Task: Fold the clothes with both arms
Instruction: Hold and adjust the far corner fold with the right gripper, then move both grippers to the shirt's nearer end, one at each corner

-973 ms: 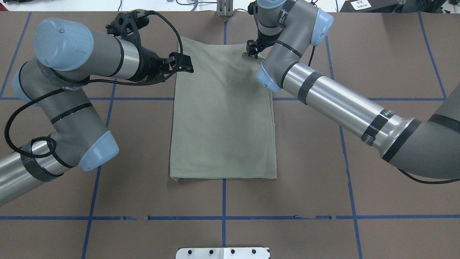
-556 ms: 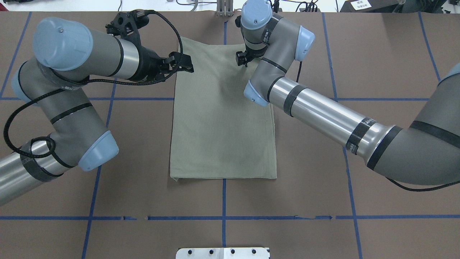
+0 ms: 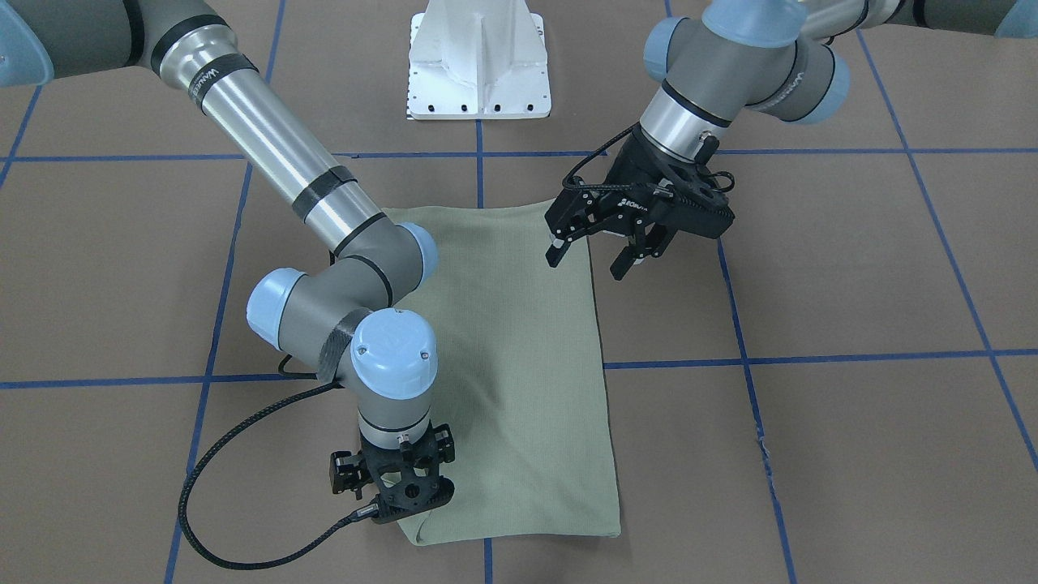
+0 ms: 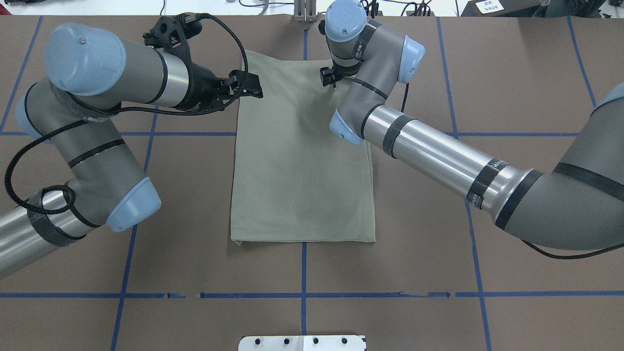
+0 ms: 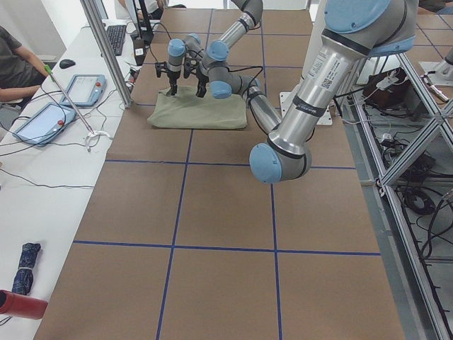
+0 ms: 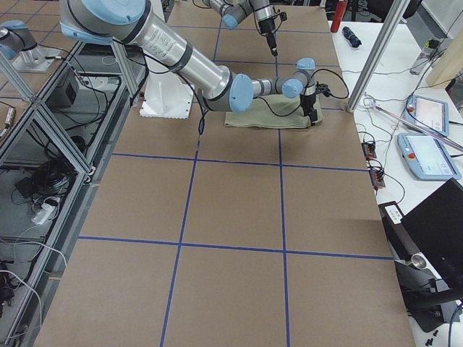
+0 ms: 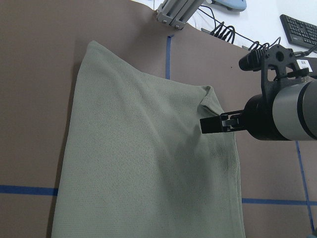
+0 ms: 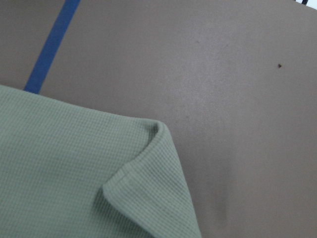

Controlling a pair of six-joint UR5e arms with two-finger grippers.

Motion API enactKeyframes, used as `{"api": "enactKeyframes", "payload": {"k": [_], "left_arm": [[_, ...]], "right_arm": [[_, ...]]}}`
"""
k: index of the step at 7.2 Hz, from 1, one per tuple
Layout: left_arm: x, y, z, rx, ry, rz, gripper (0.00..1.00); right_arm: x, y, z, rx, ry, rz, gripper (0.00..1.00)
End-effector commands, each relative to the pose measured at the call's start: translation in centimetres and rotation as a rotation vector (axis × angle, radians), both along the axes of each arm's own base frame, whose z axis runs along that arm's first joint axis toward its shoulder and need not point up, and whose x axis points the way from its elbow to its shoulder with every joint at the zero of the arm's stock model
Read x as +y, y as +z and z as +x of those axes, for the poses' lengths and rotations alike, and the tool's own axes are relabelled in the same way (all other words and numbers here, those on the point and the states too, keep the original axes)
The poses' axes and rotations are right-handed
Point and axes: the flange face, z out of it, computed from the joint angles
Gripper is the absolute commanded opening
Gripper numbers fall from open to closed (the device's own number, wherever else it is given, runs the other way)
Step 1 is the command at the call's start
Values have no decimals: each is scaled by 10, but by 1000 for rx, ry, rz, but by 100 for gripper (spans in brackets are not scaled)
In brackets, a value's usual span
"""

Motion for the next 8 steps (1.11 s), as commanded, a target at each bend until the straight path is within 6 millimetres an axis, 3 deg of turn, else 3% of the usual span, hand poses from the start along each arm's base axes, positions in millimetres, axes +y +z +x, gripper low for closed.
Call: {"api": "enactKeyframes", "payload": {"k": [1,5,6,8], "left_arm": [[0,0,0,-1,1,2,100],[-1,3,3,-6,3,-1,100],[-2,3,3,-7,2,0,100],[-1,5,4,-8,5,-8,100]], "right_arm": [[-12,20,9,-6,27,30,100],[-45,26,56,-9,76,15,100],[-47,25,60,-19,70,8,100],[-47,2,71,-93,44,1,100]]}}
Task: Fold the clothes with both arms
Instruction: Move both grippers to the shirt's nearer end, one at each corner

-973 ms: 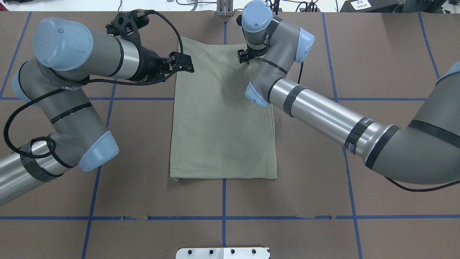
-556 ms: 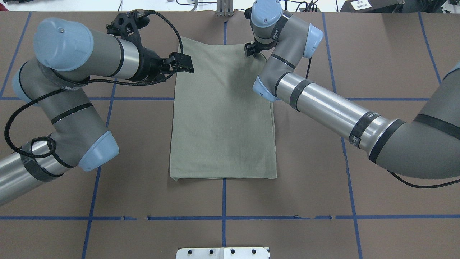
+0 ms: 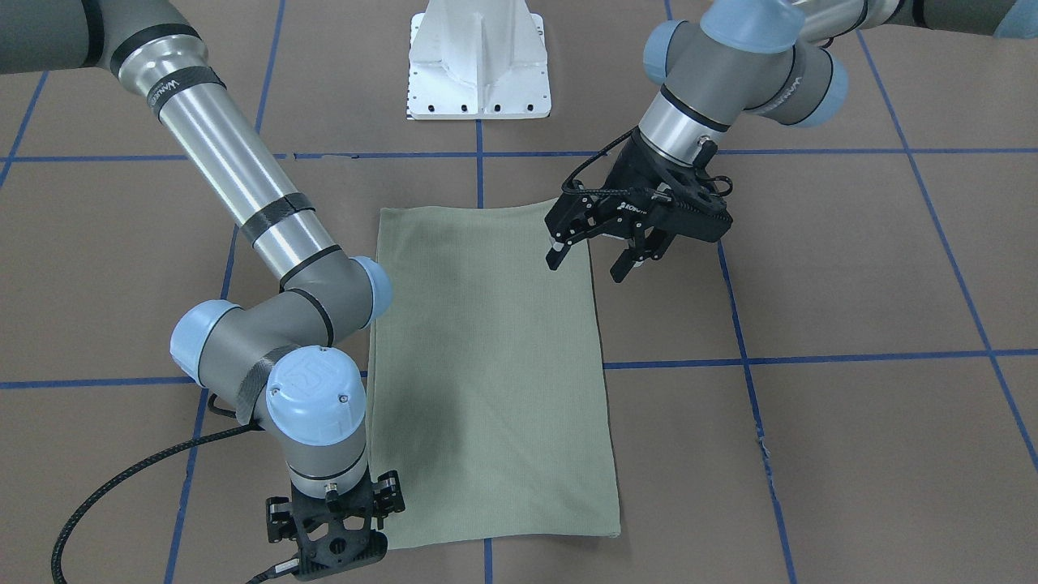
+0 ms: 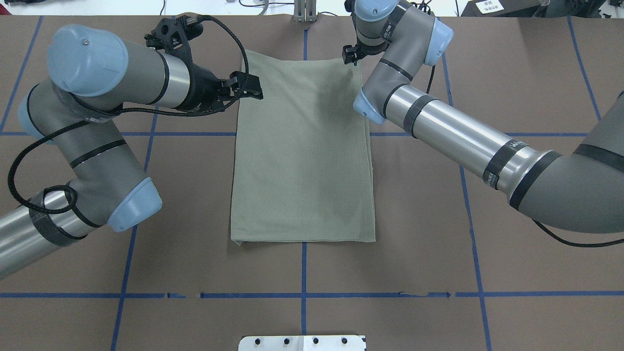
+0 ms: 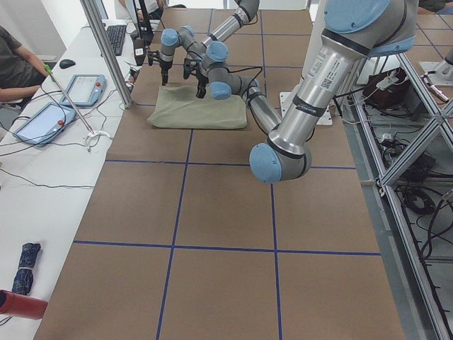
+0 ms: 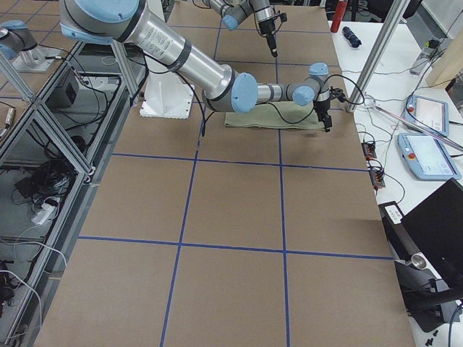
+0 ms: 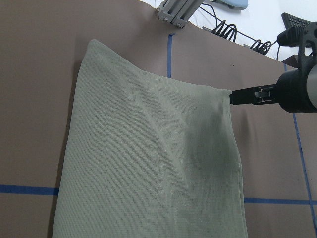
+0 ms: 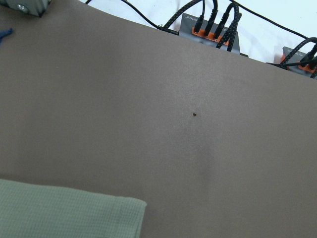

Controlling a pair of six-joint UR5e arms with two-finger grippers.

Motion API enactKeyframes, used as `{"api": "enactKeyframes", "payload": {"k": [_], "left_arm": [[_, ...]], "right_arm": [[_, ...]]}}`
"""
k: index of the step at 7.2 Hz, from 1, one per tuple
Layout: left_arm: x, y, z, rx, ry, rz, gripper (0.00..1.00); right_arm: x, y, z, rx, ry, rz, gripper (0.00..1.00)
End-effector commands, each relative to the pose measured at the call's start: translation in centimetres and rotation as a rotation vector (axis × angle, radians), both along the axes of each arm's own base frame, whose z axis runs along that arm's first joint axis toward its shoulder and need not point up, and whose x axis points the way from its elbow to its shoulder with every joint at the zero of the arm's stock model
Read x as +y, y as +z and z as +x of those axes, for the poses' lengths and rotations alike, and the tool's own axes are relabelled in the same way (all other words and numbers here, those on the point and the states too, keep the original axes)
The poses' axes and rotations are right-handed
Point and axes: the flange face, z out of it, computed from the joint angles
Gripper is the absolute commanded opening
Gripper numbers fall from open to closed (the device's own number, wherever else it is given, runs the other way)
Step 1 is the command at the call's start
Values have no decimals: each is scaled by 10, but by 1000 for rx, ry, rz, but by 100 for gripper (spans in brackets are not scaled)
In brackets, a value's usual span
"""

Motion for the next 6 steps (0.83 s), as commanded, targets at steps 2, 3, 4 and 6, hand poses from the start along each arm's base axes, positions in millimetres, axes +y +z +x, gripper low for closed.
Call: {"api": "enactKeyframes", "payload": {"k": [2,3,4,6], "left_arm": [[20,21,16,-26,63,-130,100],[36,30,23,-18,79,-192,100],[65,53,28,-17,91,-256,100],[130,78,53,-7,65,-417,100]], "right_arm": [[42,-20,35,-68,-51,-43,100],[71,-28,54,-73,-68,-72,100],[107,-29,58,-93,-113,-101,100],[180,-7,68,-208,-72,-222,100]]}}
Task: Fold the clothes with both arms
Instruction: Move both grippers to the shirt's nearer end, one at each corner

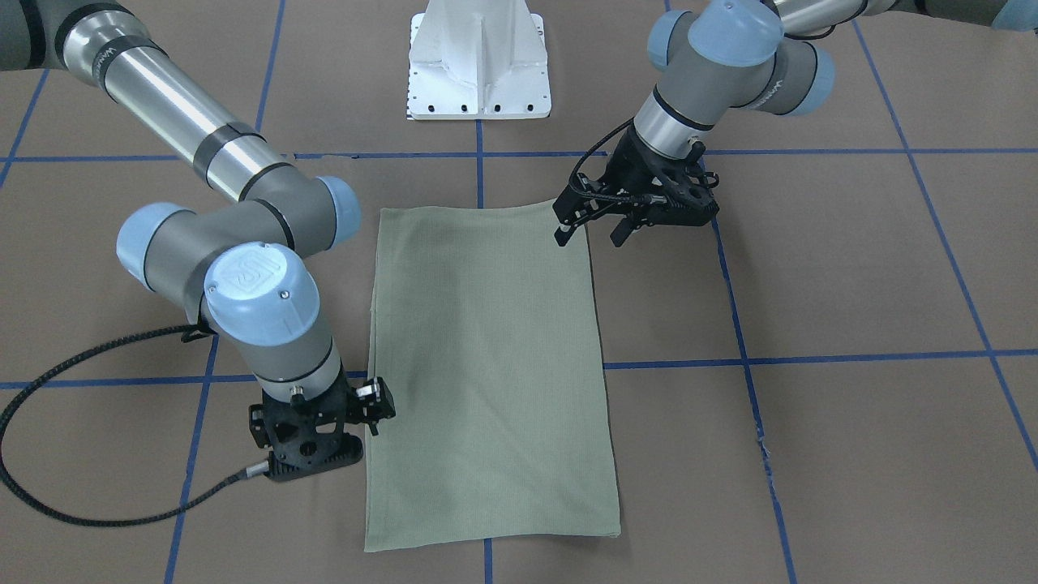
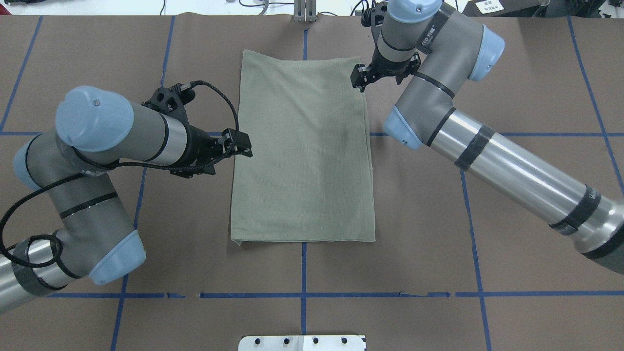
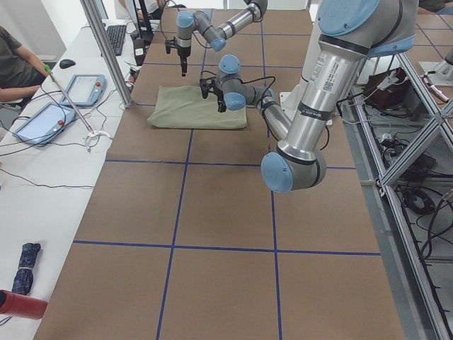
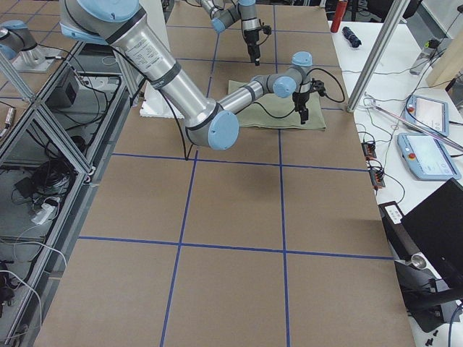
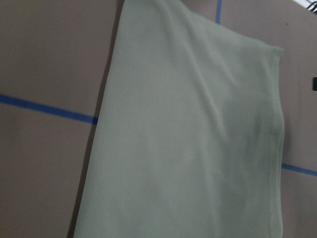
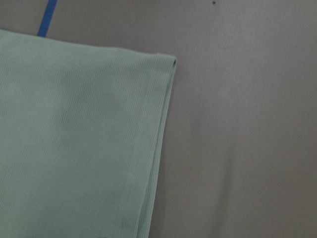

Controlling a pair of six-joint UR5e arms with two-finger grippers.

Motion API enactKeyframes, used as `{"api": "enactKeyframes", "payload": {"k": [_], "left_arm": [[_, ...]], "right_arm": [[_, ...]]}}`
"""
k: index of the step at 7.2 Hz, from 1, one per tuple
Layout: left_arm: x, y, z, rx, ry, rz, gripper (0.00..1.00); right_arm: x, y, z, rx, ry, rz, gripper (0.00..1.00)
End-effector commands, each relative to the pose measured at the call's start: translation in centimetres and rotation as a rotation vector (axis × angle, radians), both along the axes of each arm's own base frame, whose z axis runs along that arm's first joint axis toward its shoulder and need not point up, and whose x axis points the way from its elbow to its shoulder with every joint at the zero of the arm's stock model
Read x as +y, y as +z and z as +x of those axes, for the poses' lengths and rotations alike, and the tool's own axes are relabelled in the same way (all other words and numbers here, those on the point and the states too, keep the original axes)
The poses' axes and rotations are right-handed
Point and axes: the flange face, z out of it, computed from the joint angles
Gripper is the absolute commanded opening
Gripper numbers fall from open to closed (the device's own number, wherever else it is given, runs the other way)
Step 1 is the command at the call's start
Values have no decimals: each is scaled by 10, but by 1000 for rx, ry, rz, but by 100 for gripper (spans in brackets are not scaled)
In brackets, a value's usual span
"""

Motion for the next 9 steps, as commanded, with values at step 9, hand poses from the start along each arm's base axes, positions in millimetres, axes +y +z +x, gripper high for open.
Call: {"api": "enactKeyframes", "payload": {"k": [9], "left_arm": [[92,37,92,-170,-77,-210,83]], "right_arm": [[111,17,14,-116,-1,-76,100]]}}
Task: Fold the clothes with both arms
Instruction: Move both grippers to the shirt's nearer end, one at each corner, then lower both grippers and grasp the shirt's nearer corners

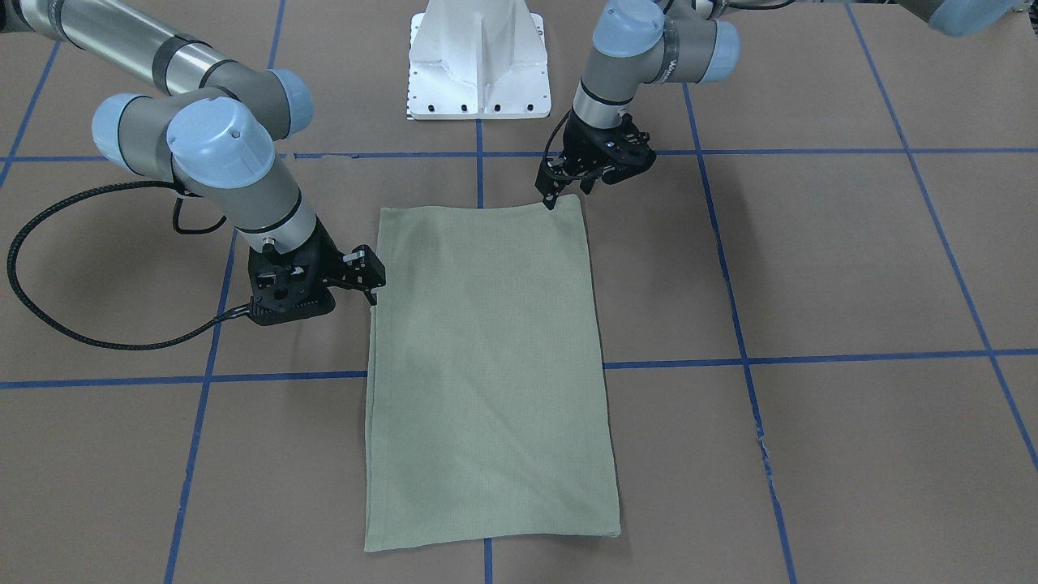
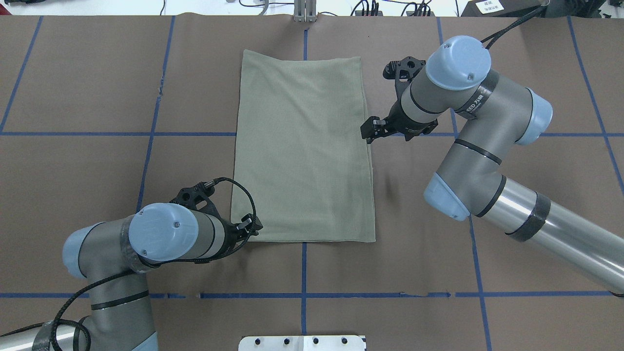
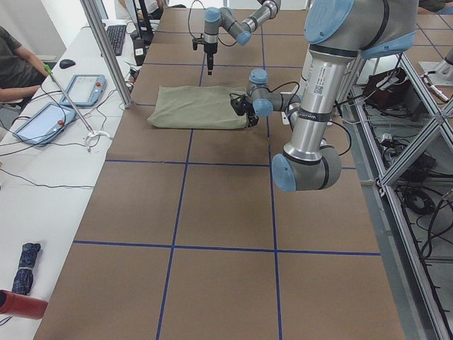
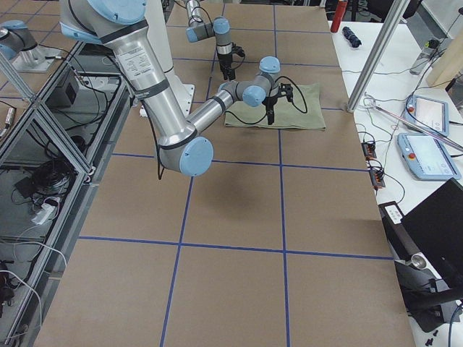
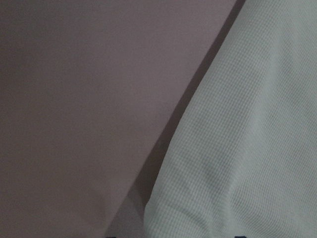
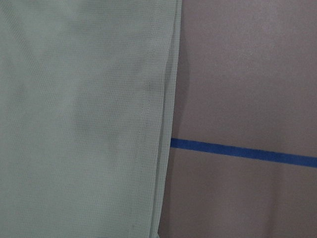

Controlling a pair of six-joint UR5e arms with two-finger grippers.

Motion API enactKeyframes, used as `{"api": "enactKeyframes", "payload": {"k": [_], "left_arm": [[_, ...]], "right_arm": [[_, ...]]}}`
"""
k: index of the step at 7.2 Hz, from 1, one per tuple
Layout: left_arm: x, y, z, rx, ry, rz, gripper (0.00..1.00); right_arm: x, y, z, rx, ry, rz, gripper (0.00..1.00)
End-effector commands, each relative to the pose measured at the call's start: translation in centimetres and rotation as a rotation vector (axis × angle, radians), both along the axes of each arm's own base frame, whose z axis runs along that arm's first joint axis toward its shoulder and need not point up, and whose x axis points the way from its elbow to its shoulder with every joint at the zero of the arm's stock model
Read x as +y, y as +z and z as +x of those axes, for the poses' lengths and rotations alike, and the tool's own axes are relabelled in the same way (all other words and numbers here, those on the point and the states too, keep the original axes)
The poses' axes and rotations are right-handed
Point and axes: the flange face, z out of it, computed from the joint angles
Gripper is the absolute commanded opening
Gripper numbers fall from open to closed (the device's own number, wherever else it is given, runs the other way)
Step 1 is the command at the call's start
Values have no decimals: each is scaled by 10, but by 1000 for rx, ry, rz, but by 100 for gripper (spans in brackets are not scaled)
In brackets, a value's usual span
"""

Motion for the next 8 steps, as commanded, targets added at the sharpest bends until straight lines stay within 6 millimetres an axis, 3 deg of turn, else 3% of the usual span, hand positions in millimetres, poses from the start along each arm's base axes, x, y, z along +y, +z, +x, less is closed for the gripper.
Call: {"api": "enactKeyframes", "payload": {"k": [1,4,6,8], "left_arm": [[-10,3,-2,-8,-14,2,82],[-12,2,0,-9,-17,1,79],[-17,1,16,-19,-18,-6,78],[-18,3,16,-22,-21,-10,64]], "right_arm": [[0,-2,1,-4,0,2,100],[0,0,1,-2,1,-2,100],[0,0,0,-2,1,-2,100],[0,-1,-1,-2,-1,-2,100]]}}
